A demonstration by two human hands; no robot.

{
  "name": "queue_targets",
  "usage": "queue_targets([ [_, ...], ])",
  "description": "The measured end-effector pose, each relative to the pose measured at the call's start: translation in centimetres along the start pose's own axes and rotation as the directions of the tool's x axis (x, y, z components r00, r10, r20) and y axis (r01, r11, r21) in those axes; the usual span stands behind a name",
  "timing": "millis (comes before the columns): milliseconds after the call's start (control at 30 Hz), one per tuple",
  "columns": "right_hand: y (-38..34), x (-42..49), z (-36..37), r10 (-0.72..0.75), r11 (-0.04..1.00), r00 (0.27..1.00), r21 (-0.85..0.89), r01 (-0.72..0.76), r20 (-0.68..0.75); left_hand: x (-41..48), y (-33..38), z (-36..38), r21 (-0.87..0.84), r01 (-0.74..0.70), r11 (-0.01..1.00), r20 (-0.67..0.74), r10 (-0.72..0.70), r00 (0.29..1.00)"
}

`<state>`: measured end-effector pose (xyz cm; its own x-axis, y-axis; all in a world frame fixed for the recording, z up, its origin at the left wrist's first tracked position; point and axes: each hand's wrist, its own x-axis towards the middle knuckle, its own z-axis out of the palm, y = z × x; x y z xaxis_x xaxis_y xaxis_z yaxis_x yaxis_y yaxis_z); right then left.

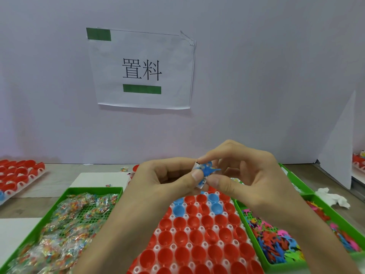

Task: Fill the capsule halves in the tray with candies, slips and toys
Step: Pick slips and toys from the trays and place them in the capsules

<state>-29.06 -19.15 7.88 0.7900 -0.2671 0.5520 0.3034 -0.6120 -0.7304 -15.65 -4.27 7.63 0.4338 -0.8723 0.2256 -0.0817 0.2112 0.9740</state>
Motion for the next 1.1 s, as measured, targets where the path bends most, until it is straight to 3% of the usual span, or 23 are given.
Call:
queue_targets([
  [167, -0.2, 0.1, -0.3, 0.012, 0.999, 1.0, 0.042, -0.012, -0.019, -0.2, 0.5, -0.5, -0.08, 0.055, 0.995, 0.097, -0.047, 0.994],
  [267, -0.4, 0.0, -0.3, 0.027, 0.998, 1.0, 0.056, -0.026, -0.01, -0.1, 0.5, -0.5, -0.098, 0.063, 0.993, 0.083, -0.055, 0.995],
  [600, -1.4, 0.0, 0.0, -0.034, 0.998, 0.984, -0.048, 0.026, -0.173, 0.1, 0.1, 0.6, 0.045, -0.011, 0.999, -0.166, 0.019, 0.986],
  [733, -1.2, 0.0, 0.9, 0.04, 0.994, 0.975, -0.088, -0.061, -0.218, -0.2, 0.3, 1.0, 0.041, -0.025, 0.999, -0.205, 0.033, 0.978],
  [867, -1.6, -0.1, -0.9, 0.058, 0.994, 0.935, -0.066, -0.087, -0.35, -0.1, 0.2, 0.5, 0.096, -0.019, 0.995, -0.291, 0.046, 0.956],
  [967, -2.1, -0.5, -3.1, 0.033, 0.991, 0.97, -0.118, -0.063, -0.24, 0.1, 0.1, -0.3, 0.112, -0.025, 0.993, -0.348, 0.063, 0.935],
  [1100, -1.5, -0.8, -3.3, 0.181, 0.941, 0.983, -0.297, -0.161, 0.039, 0.2, -0.1, -0.2, 0.152, -0.04, 0.988, -0.337, 0.089, 0.937],
])
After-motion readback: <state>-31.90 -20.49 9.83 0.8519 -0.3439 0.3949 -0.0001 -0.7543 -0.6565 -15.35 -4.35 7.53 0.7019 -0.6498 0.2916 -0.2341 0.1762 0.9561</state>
